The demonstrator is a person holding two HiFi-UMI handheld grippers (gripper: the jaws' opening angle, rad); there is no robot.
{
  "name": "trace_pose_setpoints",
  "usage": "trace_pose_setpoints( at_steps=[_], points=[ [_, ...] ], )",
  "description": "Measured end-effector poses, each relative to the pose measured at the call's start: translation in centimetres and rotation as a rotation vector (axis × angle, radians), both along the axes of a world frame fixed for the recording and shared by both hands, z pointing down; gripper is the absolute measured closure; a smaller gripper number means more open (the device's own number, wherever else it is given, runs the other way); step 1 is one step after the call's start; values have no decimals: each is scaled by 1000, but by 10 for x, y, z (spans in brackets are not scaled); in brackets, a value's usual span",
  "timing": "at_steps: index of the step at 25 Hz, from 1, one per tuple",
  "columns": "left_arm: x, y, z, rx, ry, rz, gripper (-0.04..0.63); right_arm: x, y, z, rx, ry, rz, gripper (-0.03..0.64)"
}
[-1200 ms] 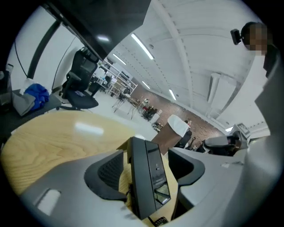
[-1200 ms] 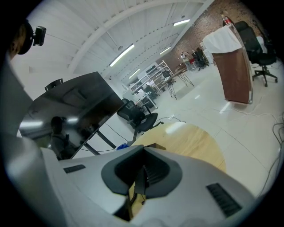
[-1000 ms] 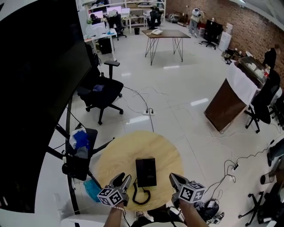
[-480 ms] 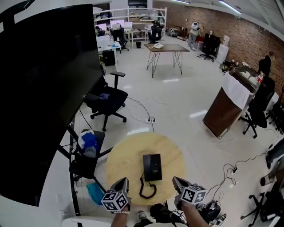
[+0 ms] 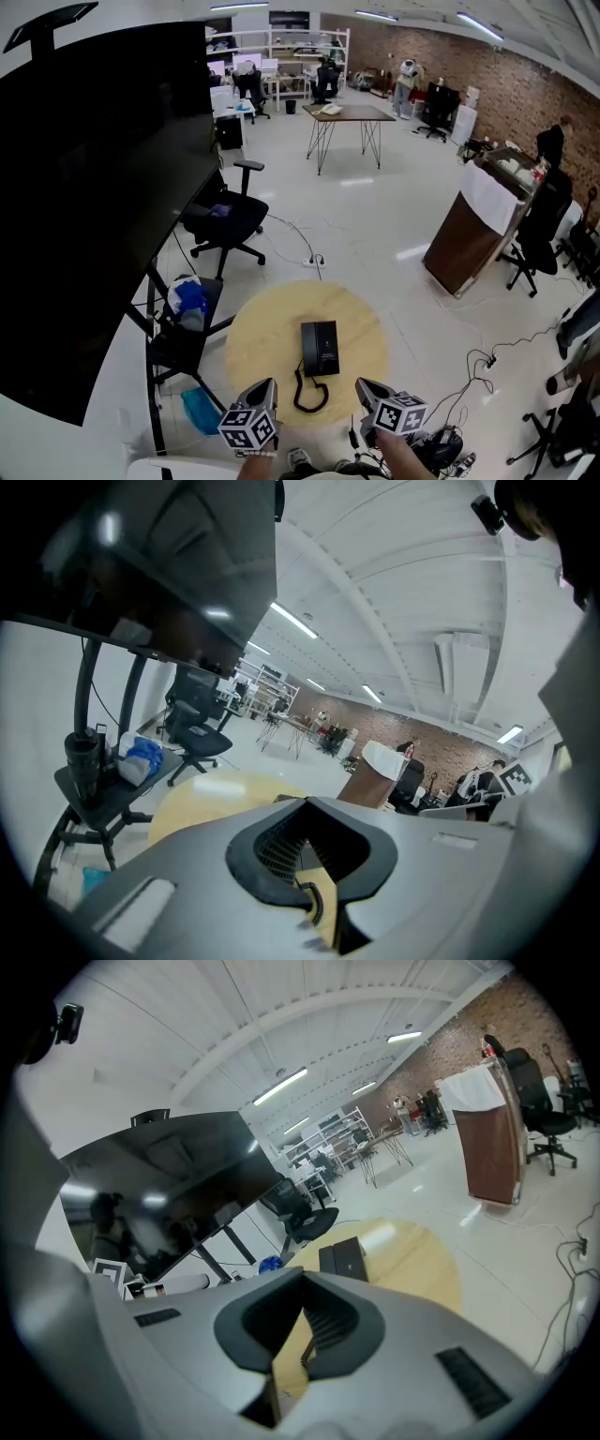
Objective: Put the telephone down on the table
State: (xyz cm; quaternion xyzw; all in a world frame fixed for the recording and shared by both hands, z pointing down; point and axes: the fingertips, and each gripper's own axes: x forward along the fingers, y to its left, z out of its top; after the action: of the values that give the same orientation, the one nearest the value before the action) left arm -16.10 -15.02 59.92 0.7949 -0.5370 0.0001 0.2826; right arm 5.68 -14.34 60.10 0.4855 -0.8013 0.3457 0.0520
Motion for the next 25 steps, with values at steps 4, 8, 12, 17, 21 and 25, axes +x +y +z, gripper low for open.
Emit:
trace_pose_setpoints(
  at_steps=[4,8,12,17,21,25],
  points=[
    [19,9,-7,15,-19,5,592,3,6,-6,21,-13,-14,612],
    [42,20,-13,24,-20,20,592,15,21,-10,30,-26,-26,612],
    [64,37,-18,25,-26,28,592,30,34,-15,50,-19,-32,612],
    [82,61,-19,11,-18,25,592,39,54,-15,64,-20,-59,611],
    [96,81,-21,7,-21,15,592,52,73,-13,60,-30,-74,611],
    [106,99,-21,-1,-27,6,592,58,90,-11,60,-35,-92,611]
  ],
)
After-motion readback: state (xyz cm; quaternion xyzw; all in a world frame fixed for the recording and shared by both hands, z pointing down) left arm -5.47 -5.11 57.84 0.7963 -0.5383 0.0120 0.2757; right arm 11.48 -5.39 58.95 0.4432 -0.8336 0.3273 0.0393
